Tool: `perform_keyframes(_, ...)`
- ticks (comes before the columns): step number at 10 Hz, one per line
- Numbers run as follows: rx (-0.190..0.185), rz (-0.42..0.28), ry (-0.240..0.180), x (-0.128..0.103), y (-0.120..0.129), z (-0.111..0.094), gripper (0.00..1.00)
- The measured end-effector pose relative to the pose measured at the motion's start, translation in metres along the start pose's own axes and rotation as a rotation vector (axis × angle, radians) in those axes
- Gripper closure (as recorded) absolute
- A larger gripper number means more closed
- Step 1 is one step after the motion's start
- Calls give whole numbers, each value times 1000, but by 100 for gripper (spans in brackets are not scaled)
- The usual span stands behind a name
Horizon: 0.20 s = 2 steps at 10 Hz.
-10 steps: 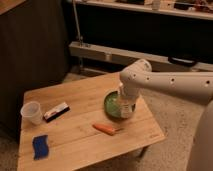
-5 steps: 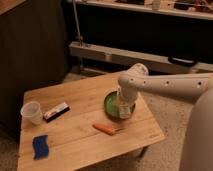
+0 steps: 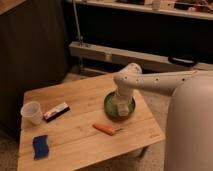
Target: Place the bottle in the ceramic bowl
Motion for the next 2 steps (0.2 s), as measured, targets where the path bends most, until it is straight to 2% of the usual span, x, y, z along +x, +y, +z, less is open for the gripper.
perform_keyframes(1,-79,34,-18,-6,3,-5,20)
perform_keyframes(2,-126,49,-28,-11,5,-9,20)
